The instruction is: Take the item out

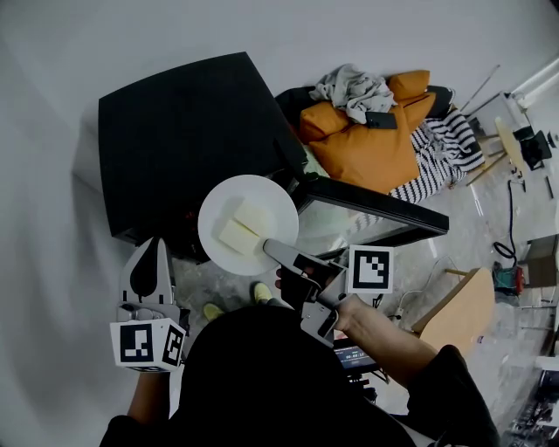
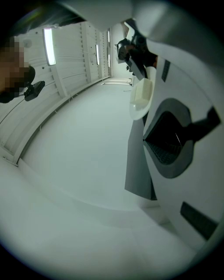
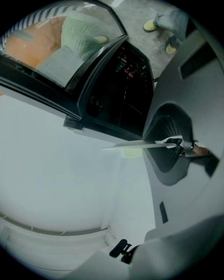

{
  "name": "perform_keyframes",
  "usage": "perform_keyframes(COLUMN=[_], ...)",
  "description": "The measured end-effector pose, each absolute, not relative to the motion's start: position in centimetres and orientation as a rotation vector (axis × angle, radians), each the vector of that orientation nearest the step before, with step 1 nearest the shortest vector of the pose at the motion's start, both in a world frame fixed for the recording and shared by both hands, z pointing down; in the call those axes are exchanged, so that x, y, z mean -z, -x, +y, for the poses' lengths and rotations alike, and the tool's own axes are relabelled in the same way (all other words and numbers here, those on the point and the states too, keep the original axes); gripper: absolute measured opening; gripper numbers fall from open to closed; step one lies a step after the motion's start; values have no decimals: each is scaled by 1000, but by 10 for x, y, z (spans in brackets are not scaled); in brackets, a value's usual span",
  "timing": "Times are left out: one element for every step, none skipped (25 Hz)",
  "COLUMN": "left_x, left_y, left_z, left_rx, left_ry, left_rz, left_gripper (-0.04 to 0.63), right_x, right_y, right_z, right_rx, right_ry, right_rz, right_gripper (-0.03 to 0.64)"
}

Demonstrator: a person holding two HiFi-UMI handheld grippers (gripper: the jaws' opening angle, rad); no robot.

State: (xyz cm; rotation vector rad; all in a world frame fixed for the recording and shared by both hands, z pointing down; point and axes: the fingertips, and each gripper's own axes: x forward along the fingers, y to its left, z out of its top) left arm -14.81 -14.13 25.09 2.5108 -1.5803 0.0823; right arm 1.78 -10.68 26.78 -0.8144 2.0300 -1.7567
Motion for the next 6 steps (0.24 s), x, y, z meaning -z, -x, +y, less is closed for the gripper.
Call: perform_keyframes(left_x=[-251,-252,-252,-252,-252,-252], left_y=[147,146,145,145,145,145], left_z=[-141,-142,-142,-143,-143,-144], left_rx=[-84,-85,-86,-87,-88,-88], left_ry=[-2510,-2511,-2510,-2509,-2508,-2507], left_rz=[-1579,-1579,-1579,-1579,-1579,-1580], left_gripper=[5,5,5,5,5,5], right_x=[-268,-269,-269,-269,-269,-269], right_y=[-18,-19,-19,-18,-18,-17], right_z=[-107,-107,-107,-108,-108,-108], right_rx=[1760,1762,1764,1765,1764,1762], right_ry=[813,811,808,806,804,803], right_rz=[2029,2029,2029,2031,2035,2040], right_gripper=[26,28,27,28,27,28])
